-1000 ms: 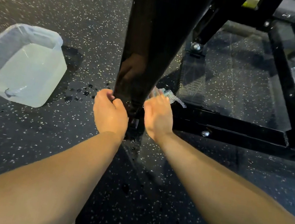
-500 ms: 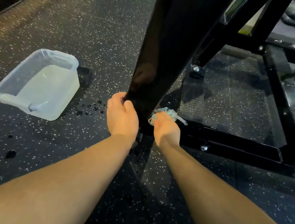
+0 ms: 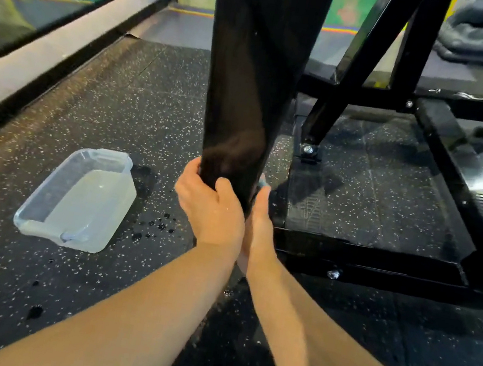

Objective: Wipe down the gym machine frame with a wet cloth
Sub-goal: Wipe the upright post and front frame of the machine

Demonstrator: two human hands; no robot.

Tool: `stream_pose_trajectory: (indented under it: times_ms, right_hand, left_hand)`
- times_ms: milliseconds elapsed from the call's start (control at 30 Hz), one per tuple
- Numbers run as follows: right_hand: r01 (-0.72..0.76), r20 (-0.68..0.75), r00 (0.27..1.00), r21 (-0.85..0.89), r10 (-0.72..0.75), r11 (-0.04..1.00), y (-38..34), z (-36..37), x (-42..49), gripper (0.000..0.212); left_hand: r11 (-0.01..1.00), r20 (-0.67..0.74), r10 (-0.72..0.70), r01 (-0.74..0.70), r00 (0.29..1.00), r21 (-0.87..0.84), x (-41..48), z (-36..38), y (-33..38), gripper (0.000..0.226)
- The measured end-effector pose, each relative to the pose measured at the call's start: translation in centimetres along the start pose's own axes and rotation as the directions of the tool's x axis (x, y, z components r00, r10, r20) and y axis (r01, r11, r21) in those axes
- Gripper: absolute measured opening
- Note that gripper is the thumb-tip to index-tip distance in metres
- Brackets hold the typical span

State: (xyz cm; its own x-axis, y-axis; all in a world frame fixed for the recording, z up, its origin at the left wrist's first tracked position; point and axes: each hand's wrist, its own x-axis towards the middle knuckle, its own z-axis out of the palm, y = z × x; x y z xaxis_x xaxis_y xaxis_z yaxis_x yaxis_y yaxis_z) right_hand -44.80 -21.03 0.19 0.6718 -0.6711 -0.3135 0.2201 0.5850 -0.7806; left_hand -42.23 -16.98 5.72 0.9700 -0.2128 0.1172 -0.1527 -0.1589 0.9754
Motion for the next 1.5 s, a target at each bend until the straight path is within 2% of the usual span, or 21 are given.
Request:
stream_pose_trajectory:
  times_ms: [100, 167, 200, 267, 367, 433, 533, 567, 600, 667, 700, 800, 933, 1033, 1100, 1167, 1200, 1267, 1367, 1433, 1500]
  right_hand:
    - [-0.009, -0.009, 1.0, -0.036, 0.009, 0.999, -0.4, 0.8, -1.0, 0.067]
    - [0.048, 0.016, 0.999, -0.047, -0.048, 0.998, -4.5, 2.7, -1.4, 0.087]
    - [0.133, 0.043, 0.99, -0.037, -0.132, 0.99, -6.8, 3.4, -1.4, 0.086]
    - [0.405, 0.112, 0.907, 0.039, -0.407, 0.913, -10.6, 4.9, -1.6, 0.07]
    - [0.629, 0.213, 0.761, -0.012, -0.613, 0.777, -11.2, 5.6, -2.5, 0.047]
    - [0.577, 0.233, 0.794, 0.005, -0.562, 0.817, -8.1, 4.5, -3.0, 0.054]
    - [0.501, 0.219, 0.842, 0.017, -0.492, 0.865, -5.6, 3.9, -4.2, 0.092]
    - [0.501, 0.228, 0.842, 0.007, -0.489, 0.865, -6.8, 4.3, -4.8, 0.091]
    - [0.54, 0.22, 0.823, -0.015, -0.524, 0.842, -8.7, 4.9, -5.1, 0.077]
    - [0.661, 0.222, 0.745, -0.117, -0.629, 0.742, -13.6, 6.7, -5.5, 0.042]
    - [0.717, 0.241, 0.695, -0.167, -0.678, 0.676, -15.9, 7.6, -5.7, 0.036]
    - [0.785, 0.315, 0.619, -0.214, -0.719, 0.582, -18.0, 7.6, -6.0, 0.045]
    - [0.714, 0.365, 0.68, -0.136, -0.636, 0.687, -14.6, 5.9, -7.1, 0.059]
    - [0.732, 0.362, 0.668, -0.163, -0.65, 0.661, -18.1, 7.5, -7.3, 0.059]
    - [0.791, 0.352, 0.608, -0.2, -0.711, 0.578, -23.2, 9.5, -7.7, 0.048]
    - [0.847, 0.339, 0.531, -0.219, -0.776, 0.484, -27.8, 11.6, -8.1, 0.051]
    - [0.85, 0.33, 0.527, -0.215, -0.783, 0.481, -28.8, 12.2, -8.4, 0.056]
    - [0.826, 0.346, 0.563, -0.211, -0.751, 0.522, -28.3, 12.0, -9.0, 0.06]
    - [0.783, 0.372, 0.608, -0.139, -0.701, 0.606, -25.8, 10.2, -9.6, 0.053]
    - [0.763, 0.363, 0.622, -0.083, -0.693, 0.641, -27.5, 10.9, -10.2, 0.056]
    - [0.694, 0.364, 0.633, 0.125, -0.683, 0.709, -30.9, 12.2, -11.0, 0.052]
  left_hand:
    - [0.999, -0.001, 0.012, -0.012, 1.0, 0.047, -0.7, -0.8, 1.5, 0.03]
    - [0.988, 0.004, 0.116, -0.115, 0.993, 0.104, -0.5, -1.3, 2.5, 0.027]
    - [0.968, 0.015, 0.224, -0.225, 0.974, 0.116, -0.2, -1.4, 3.5, 0.025]
    - [0.883, 0.028, 0.455, -0.455, 0.89, 0.118, 0.2, -1.6, 5.4, 0.024]
    - [0.782, 0.022, 0.611, -0.608, 0.791, 0.135, 0.9, -1.7, 7.9, 0.029]
    - [0.744, 0.024, 0.655, -0.649, 0.756, 0.159, 0.8, -1.7, 9.4, 0.035]
    - [0.665, 0.06, 0.718, -0.709, 0.694, 0.236, 0.6, -1.9, 11.1, 0.036]
    - [0.656, 0.071, 0.722, -0.713, 0.689, 0.247, 0.8, -2.0, 11.8, 0.037]
    - [0.653, 0.071, 0.723, -0.713, 0.688, 0.257, 1.0, -2.1, 12.4, 0.037]
    - [0.652, 0.043, 0.729, -0.711, 0.683, 0.263, 1.5, -2.2, 13.8, 0.038]
    - [0.654, 0.029, 0.731, -0.712, 0.682, 0.257, 1.7, -2.2, 14.6, 0.038]
    - [0.657, 0.003, 0.737, -0.717, 0.676, 0.232, 2.0, -2.0, 16.3, 0.037]
    - [0.647, -0.029, 0.753, -0.731, 0.657, 0.217, 1.6, -1.6, 18.4, 0.034]
    - [0.638, -0.043, 0.762, -0.739, 0.646, 0.214, 1.6, -1.5, 20.7, 0.032]
    - [0.617, -0.06, 0.783, -0.76, 0.619, 0.203, 1.7, -1.4, 22.5, 0.031]
    - [0.574, -0.071, 0.818, -0.799, 0.571, 0.179, 2.1, -1.5, 24.4, 0.03]
    - [0.544, -0.071, 0.838, -0.82, 0.54, 0.177, 2.2, -1.5, 25.1, 0.03]
    - [0.469, -0.057, 0.882, -0.861, 0.467, 0.196, 2.5, -1.5, 26.1, 0.028]
    - [0.333, -0.012, 0.942, -0.926, 0.336, 0.176, 2.2, -1.0, 27.3, 0.028]
    - [0.298, -0.012, 0.954, -0.945, 0.3, 0.137, 2.0, -0.8, 28.5, 0.028]
    - [0.287, -0.022, 0.958, -0.953, 0.286, 0.102, 2.2, -0.6, 30.3, 0.028]
